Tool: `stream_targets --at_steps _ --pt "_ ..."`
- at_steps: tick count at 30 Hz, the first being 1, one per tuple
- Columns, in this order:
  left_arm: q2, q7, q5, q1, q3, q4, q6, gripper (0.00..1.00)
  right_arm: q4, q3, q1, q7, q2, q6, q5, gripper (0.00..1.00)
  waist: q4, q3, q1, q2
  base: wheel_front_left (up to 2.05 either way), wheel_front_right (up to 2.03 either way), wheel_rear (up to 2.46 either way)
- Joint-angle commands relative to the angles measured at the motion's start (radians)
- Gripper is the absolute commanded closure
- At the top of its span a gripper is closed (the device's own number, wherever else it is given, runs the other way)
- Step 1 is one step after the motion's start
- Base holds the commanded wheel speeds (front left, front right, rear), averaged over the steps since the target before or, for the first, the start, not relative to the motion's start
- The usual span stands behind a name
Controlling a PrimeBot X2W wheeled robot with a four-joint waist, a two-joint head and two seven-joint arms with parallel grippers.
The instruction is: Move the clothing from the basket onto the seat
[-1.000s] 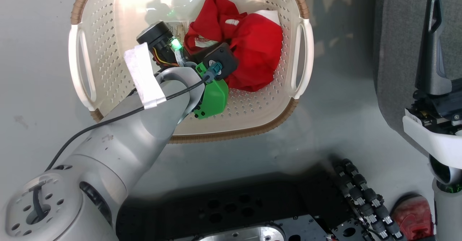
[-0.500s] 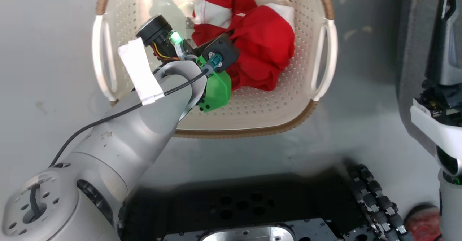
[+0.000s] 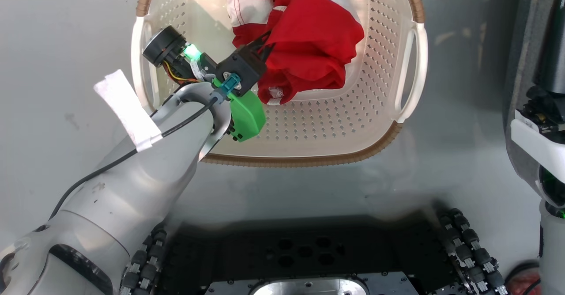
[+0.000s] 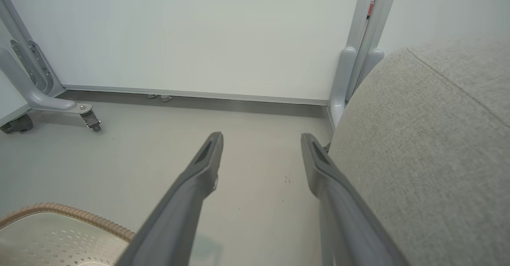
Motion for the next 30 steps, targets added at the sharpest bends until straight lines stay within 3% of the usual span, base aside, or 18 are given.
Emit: stream_targets --at_steps 1,2,3,4,17,25,30 --pt "0.003 -0.001 0.017 0.01 0.006 -0.001 -0.009 1.0 0.005 0.004 0.002 -0.002 0.003 -0.001 0.005 0.0 -0.004 0.001 0.0 0.0 0.0 0.0 0.0" --pt "-0.002 -0.001 0.023 0.012 0.005 0.004 -0.017 0.58 0.007 0.008 0.002 -0.002 0.004 -0.001 0.005 0.0 -0.008 0.002 0.0 0.0 0.0 0.0 0.0" --pt "-0.007 -0.001 0.029 0.011 0.004 0.013 -0.021 0.08 0.009 0.012 0.002 -0.002 0.005 -0.001 0.005 0.0 -0.011 0.002 0.0 0.0 0.0 0.0 0.0" --pt "-0.015 -0.001 0.038 0.006 0.003 0.019 -0.024 0.0 0.011 0.017 0.002 -0.002 0.006 -0.001 0.006 0.0 -0.016 0.002 0.0 0.0 0.0 0.0 0.0" --pt "-0.071 -0.001 0.077 -0.09 -0.026 0.256 -0.055 0.0 0.039 0.067 -0.01 -0.002 0.027 -0.001 0.016 0.0 -0.088 -0.002 0.0 0.0 0.0 0.0 0.0" --pt "-0.108 0.012 0.046 -0.136 -0.048 0.411 -0.065 0.0 0.054 0.093 0.003 -0.002 0.036 -0.001 0.024 0.0 -0.127 0.001 0.0 0.0 0.0 0.0 0.0" --pt "-0.124 0.045 0.001 -0.123 -0.071 0.43 -0.067 0.0 0.059 0.103 0.007 -0.002 0.038 -0.001 0.027 0.0 -0.144 0.003 0.0 0.0 0.0 0.0 0.0"
